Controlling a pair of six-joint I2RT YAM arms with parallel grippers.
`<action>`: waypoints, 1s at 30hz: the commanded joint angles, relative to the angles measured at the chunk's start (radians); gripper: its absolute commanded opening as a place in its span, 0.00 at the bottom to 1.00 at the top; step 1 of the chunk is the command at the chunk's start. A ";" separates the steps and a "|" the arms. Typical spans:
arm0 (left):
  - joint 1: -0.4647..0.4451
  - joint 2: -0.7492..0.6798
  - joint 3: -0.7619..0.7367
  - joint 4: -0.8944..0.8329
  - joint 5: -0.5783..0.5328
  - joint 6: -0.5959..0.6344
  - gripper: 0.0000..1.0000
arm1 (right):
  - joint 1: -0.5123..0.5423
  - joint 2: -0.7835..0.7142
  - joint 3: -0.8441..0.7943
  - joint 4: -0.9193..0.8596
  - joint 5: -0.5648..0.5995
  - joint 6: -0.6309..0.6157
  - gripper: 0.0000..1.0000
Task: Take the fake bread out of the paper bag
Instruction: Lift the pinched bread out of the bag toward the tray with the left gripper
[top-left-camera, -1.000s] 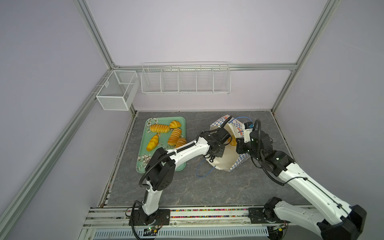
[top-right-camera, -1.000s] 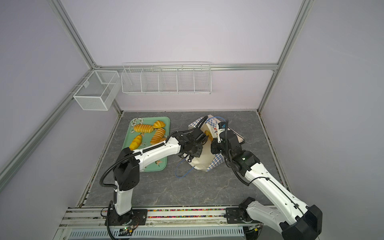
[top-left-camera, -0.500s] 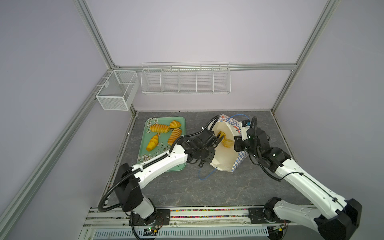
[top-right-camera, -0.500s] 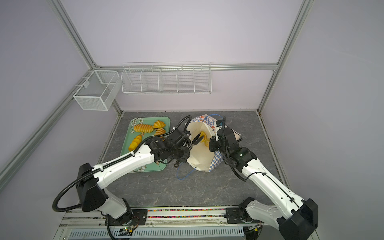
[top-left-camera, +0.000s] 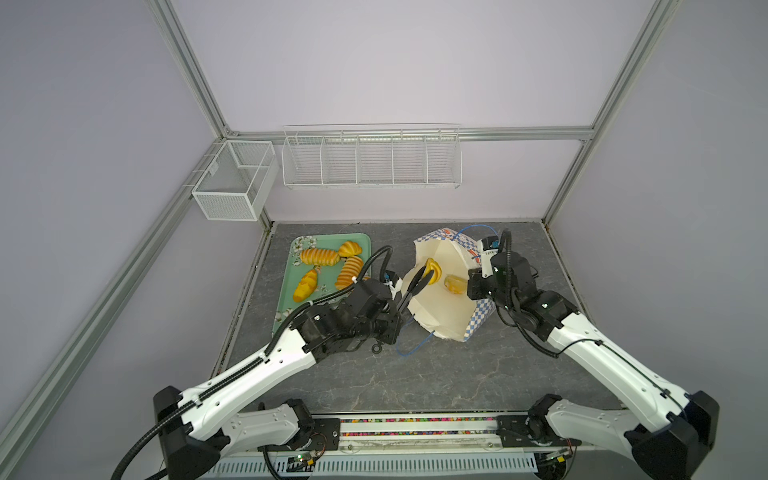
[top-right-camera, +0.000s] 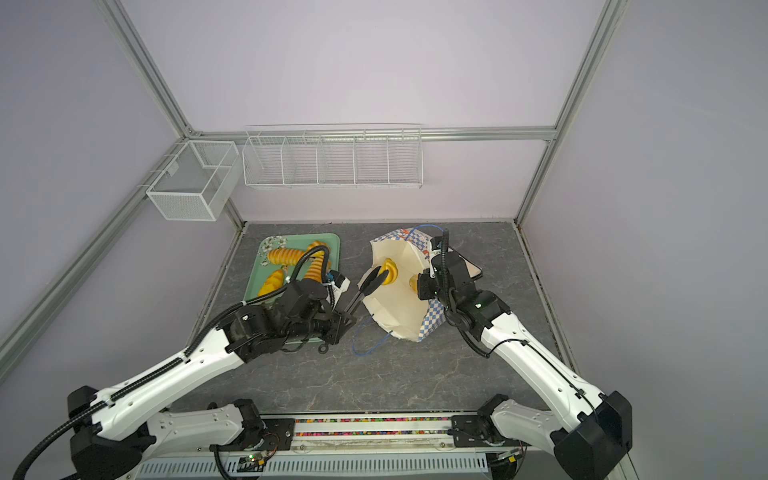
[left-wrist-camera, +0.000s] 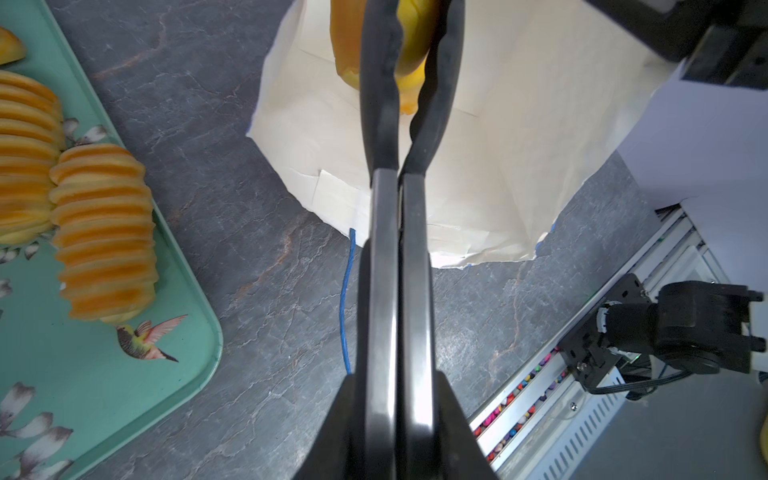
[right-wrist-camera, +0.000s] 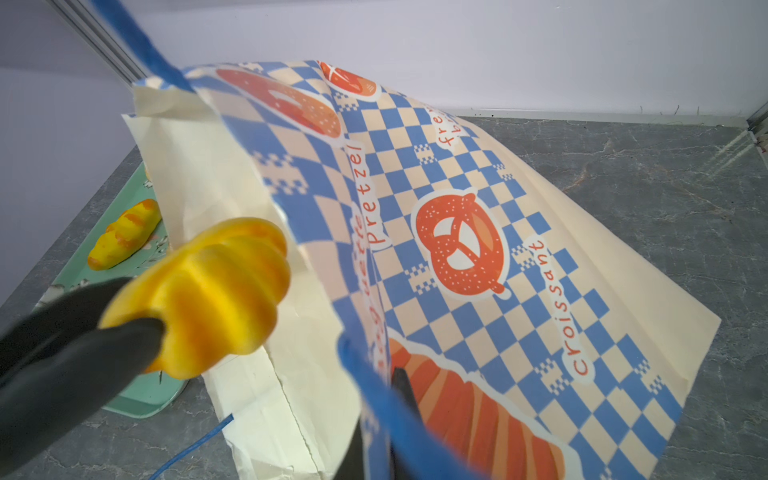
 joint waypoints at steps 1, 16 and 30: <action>0.032 -0.082 -0.044 0.019 -0.019 -0.051 0.00 | -0.014 0.018 0.006 0.001 -0.025 0.015 0.07; 0.449 -0.274 -0.243 0.244 0.448 -0.301 0.00 | -0.043 -0.002 0.003 -0.020 -0.048 0.005 0.07; 0.942 -0.261 -0.441 0.433 0.749 -0.436 0.00 | -0.052 0.007 -0.002 -0.008 -0.096 -0.002 0.07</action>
